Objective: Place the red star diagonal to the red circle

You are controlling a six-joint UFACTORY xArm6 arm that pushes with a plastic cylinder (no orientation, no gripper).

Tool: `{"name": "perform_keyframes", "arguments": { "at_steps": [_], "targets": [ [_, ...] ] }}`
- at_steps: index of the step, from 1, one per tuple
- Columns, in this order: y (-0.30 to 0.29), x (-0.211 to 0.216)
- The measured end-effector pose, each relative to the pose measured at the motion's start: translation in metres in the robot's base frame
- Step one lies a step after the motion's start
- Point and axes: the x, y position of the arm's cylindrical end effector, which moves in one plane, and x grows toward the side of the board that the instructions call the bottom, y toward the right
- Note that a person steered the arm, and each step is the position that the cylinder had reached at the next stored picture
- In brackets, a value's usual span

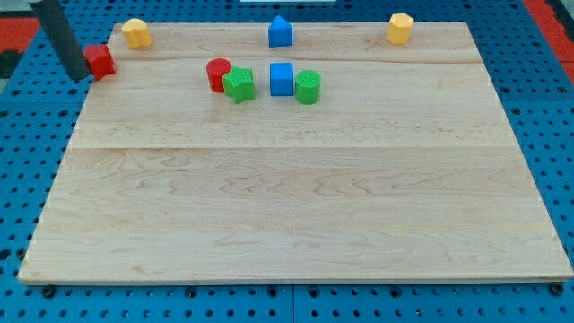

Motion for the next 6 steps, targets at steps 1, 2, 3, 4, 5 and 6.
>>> {"name": "perform_keyframes", "arguments": {
  "at_steps": [1,2,3,4,5,6],
  "targets": [
    [0.009,-0.007],
    [0.134,0.008],
    [0.127,0.056],
    [0.016,0.038],
    [0.000,0.030],
    [0.001,0.003]
  ]
}}
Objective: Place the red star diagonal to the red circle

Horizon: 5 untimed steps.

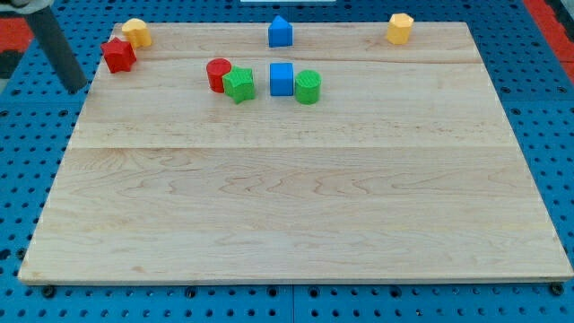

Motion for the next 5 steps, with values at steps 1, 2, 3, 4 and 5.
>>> {"name": "perform_keyframes", "arguments": {
  "at_steps": [1,2,3,4,5],
  "targets": [
    [0.000,-0.050],
    [0.029,-0.067],
    [0.117,-0.016],
    [0.165,0.018],
    [0.138,0.023]
  ]
}}
